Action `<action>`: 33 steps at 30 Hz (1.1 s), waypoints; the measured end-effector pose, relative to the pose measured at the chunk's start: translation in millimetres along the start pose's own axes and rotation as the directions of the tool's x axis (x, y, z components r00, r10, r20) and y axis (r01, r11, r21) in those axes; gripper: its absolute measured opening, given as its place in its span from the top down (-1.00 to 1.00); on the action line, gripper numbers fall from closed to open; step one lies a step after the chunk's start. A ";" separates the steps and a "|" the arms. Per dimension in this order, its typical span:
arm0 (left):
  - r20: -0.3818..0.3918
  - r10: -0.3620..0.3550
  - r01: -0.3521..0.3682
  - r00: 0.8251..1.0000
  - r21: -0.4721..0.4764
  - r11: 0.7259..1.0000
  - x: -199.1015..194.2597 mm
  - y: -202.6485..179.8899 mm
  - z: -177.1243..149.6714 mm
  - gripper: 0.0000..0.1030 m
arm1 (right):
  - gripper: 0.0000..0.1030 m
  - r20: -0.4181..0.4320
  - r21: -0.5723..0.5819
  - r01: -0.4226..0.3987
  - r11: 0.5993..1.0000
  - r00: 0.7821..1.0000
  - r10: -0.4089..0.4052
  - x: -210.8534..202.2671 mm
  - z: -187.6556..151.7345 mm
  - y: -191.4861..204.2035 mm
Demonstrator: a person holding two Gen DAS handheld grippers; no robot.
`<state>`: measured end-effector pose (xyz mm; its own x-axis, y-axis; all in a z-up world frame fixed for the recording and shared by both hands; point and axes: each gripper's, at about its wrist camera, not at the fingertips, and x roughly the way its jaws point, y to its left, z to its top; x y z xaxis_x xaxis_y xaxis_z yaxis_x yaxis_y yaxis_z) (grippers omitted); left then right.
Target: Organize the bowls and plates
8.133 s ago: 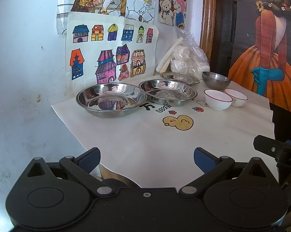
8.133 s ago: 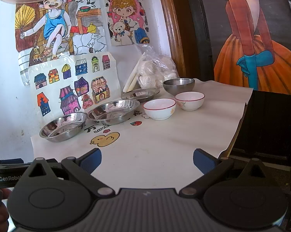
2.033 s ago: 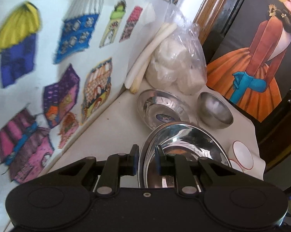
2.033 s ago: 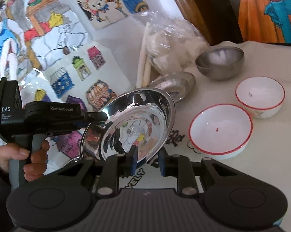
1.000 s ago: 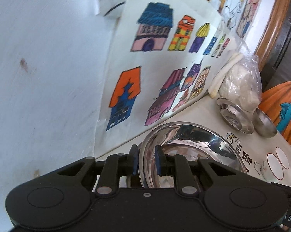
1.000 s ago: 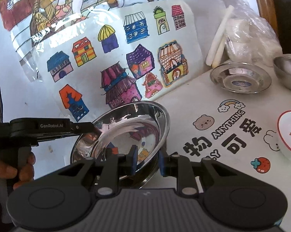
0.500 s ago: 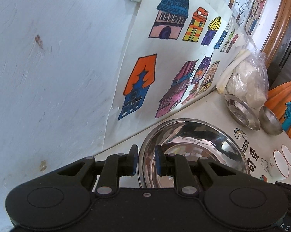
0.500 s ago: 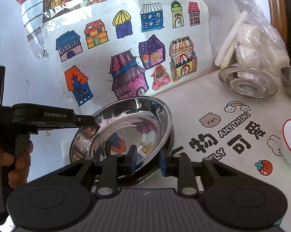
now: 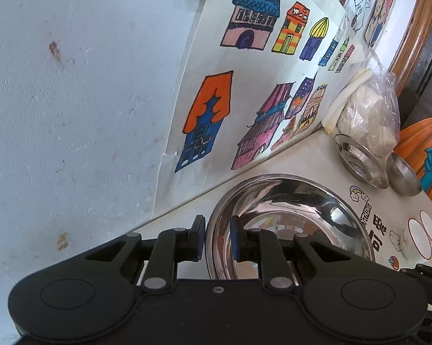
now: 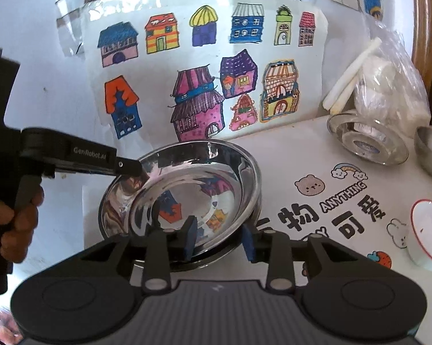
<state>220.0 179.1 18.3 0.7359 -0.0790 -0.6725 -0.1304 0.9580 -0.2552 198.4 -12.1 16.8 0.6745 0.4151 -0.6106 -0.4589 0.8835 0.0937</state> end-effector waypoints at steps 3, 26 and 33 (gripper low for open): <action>-0.001 -0.001 0.001 1.000 -0.001 1.000 0.0 0.1 -0.3 0.62 | 0.25 -0.002 -0.009 0.004 1.000 1.000 -0.004 0.2 0.0 0.1; 0.149 0.056 -0.071 0.987 0.098 0.993 -30.7 -37.8 4.4 -0.96 | -0.91 0.116 0.030 0.046 0.998 0.992 -0.049 -36.0 -1.6 -25.1; 0.183 0.035 -0.068 0.982 0.175 0.982 -40.0 -78.9 17.8 -0.98 | -0.99 0.215 0.112 0.081 0.990 0.971 -0.103 -67.3 2.0 -64.4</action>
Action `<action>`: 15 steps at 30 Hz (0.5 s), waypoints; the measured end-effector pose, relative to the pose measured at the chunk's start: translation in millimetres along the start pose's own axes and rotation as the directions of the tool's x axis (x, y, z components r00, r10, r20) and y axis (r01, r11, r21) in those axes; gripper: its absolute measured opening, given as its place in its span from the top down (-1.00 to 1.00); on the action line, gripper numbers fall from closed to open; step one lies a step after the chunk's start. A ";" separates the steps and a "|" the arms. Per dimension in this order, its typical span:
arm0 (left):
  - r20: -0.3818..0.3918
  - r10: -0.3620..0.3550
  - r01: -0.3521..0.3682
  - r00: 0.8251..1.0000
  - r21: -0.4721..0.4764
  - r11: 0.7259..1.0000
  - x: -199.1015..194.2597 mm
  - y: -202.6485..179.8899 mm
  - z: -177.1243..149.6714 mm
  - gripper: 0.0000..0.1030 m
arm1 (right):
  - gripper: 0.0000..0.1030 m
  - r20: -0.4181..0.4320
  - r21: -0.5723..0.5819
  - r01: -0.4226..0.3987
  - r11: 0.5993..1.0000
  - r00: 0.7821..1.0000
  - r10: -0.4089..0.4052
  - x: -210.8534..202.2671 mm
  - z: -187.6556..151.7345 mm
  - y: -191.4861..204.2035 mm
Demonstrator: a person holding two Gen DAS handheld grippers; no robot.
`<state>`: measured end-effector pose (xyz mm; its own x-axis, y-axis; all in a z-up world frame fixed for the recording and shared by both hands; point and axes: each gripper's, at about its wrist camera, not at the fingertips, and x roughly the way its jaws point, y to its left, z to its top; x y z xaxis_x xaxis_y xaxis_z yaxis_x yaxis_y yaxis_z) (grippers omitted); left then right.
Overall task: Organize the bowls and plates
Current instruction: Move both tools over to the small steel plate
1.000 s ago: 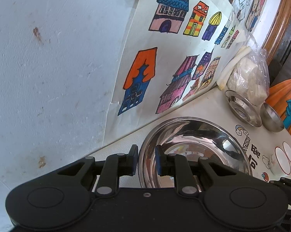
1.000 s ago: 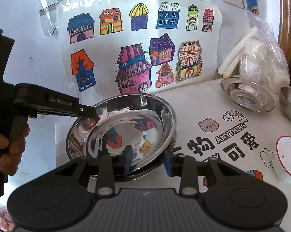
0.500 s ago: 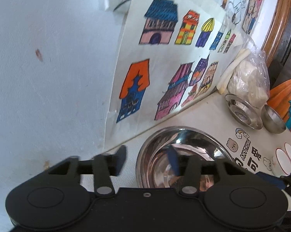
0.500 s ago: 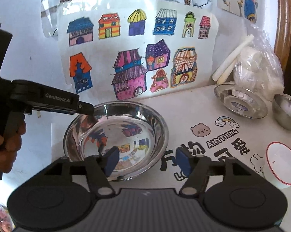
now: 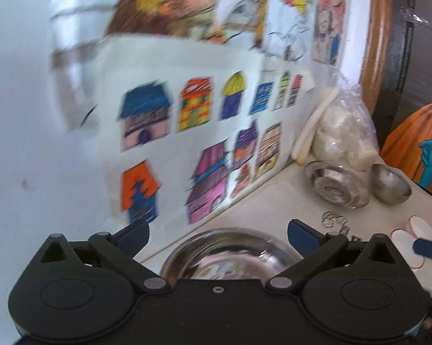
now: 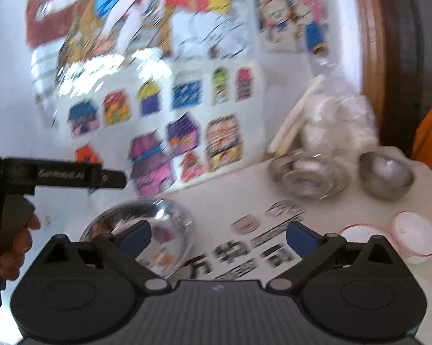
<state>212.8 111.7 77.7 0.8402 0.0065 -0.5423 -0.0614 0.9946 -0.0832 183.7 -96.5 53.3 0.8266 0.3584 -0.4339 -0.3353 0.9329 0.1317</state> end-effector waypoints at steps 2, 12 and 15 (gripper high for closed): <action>0.008 -0.015 0.015 1.000 0.019 1.000 -2.0 -13.3 9.5 -0.98 | -0.99 0.030 0.024 0.017 1.000 0.999 -0.018 -8.5 5.5 -15.4; 0.058 -0.117 0.115 0.991 0.029 0.993 10.6 -78.3 63.9 -0.99 | -0.99 0.155 0.155 0.053 0.986 0.985 -0.078 -46.2 48.1 -106.4; 0.023 -0.124 0.124 0.992 0.022 0.992 36.7 -97.1 73.3 -0.99 | -0.99 0.145 0.163 0.075 0.984 0.985 -0.098 -37.7 55.7 -127.3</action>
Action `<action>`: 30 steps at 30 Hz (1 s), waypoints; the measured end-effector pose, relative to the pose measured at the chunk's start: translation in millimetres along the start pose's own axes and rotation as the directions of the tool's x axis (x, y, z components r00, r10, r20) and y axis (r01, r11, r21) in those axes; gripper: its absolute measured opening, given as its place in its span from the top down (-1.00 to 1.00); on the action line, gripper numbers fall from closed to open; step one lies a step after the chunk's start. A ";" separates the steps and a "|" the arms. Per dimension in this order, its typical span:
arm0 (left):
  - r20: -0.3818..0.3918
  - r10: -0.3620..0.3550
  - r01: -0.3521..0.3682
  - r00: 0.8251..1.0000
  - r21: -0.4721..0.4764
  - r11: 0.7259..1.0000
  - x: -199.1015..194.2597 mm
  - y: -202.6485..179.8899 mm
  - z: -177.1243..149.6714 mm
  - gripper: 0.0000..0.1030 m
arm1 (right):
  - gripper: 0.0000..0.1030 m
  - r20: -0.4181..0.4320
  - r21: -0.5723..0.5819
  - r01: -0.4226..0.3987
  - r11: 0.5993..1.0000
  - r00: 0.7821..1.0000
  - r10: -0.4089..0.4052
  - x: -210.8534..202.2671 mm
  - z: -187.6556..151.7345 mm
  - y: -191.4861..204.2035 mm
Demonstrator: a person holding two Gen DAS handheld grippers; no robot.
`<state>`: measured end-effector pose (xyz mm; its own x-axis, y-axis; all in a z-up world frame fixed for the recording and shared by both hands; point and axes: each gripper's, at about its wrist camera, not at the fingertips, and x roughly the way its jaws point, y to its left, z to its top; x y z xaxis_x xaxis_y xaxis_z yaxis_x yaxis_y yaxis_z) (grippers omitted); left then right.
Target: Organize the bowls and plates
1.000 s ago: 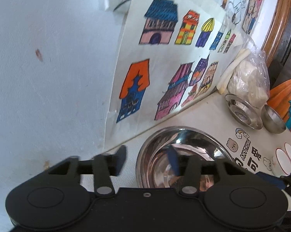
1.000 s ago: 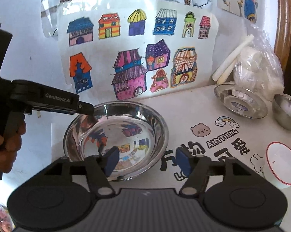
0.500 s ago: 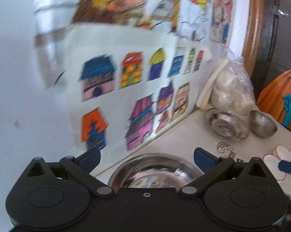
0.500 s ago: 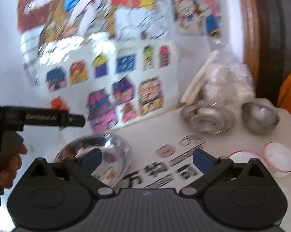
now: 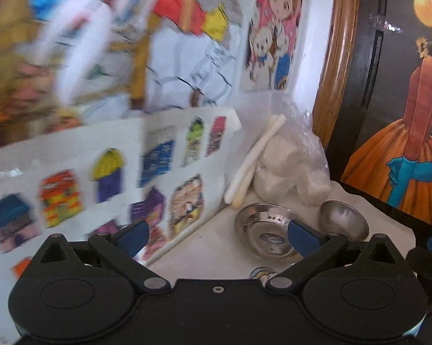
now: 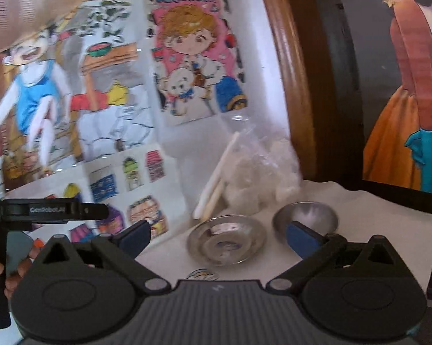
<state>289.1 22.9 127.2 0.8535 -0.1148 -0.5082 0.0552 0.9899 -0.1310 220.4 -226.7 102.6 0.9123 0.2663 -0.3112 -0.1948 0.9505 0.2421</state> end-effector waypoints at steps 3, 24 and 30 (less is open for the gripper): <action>-0.037 0.007 -0.007 0.999 -0.001 1.000 34.5 -10.9 4.2 -0.98 | -0.99 -0.034 0.009 0.007 1.000 0.999 -0.007 19.8 3.4 -17.2; -0.288 -0.010 -0.052 0.957 -0.207 0.977 208.1 -9.3 -20.9 -0.96 | -0.52 -0.359 0.286 0.015 0.958 0.929 0.093 188.6 -29.5 -66.9; -0.289 -0.035 -0.033 0.957 -0.229 0.973 218.4 -11.4 -19.9 -0.72 | -0.20 -0.402 0.278 0.039 0.960 0.912 0.080 208.7 -31.1 -63.7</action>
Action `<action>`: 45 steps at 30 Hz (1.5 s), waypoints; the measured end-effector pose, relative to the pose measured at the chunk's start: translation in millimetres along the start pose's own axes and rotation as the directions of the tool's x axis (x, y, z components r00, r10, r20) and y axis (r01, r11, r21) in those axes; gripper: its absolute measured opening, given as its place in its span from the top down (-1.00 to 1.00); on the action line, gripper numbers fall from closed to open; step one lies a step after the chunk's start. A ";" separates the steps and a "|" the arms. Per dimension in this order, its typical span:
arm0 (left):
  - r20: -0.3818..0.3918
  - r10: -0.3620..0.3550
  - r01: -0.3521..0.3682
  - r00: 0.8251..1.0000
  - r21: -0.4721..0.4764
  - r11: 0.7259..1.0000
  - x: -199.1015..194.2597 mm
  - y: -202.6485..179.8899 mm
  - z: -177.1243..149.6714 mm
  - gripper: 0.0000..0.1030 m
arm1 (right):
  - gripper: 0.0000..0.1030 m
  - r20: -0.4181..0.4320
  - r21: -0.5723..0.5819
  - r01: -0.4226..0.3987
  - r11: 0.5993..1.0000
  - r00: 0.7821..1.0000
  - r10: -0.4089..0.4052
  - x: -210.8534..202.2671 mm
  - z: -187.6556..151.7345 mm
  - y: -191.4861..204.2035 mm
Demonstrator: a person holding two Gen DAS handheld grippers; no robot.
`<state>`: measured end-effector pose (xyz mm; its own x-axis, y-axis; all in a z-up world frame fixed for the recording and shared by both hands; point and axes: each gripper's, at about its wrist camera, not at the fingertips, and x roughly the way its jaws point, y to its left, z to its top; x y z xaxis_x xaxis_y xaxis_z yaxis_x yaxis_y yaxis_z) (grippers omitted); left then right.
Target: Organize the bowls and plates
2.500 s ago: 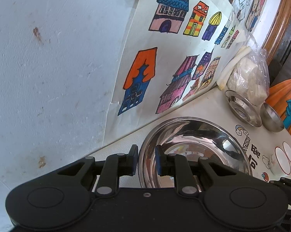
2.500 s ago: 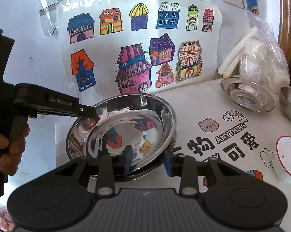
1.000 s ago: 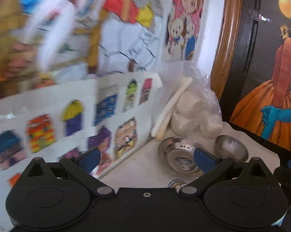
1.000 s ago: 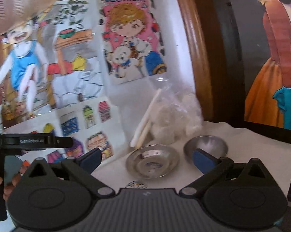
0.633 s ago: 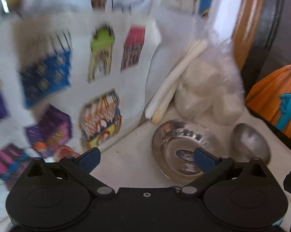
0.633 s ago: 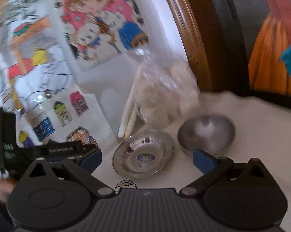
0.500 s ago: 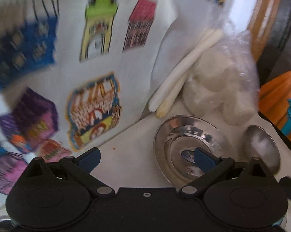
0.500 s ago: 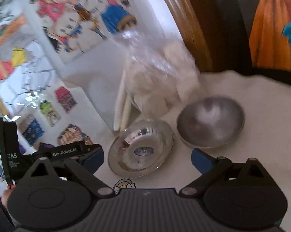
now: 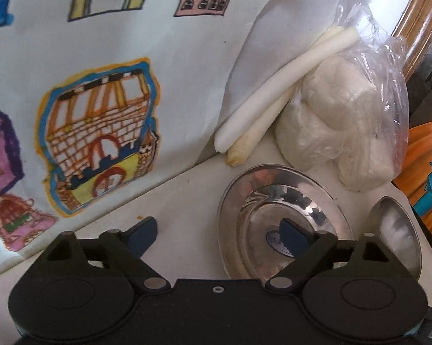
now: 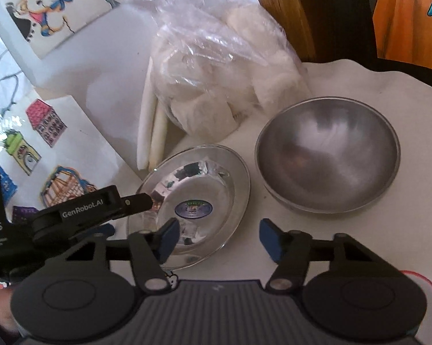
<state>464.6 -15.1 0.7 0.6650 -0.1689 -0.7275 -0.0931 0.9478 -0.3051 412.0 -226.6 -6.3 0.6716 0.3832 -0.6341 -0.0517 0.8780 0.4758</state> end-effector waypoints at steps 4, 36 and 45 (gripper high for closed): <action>-0.004 -0.012 0.012 1.000 0.002 1.000 9.8 -6.4 1.3 -0.47 | 0.00 -0.018 0.001 0.018 1.000 1.000 -0.018 9.5 1.0 1.5; -0.034 -0.036 0.037 0.999 0.027 0.999 -14.8 -2.7 -9.9 0.66 | 0.57 0.005 -0.026 0.032 0.999 0.999 -0.032 3.8 -2.5 4.8; -0.008 -0.046 0.046 0.999 0.025 0.999 -44.8 6.8 -17.3 0.67 | 0.57 0.025 -0.051 0.002 0.999 1.000 -0.001 -12.8 -11.0 13.7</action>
<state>421.3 -5.8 20.7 0.6626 -0.2147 -0.7175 -0.0435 0.9454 -0.3230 394.6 -216.3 1.6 0.6899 0.3754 -0.6189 -0.0882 0.8922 0.4429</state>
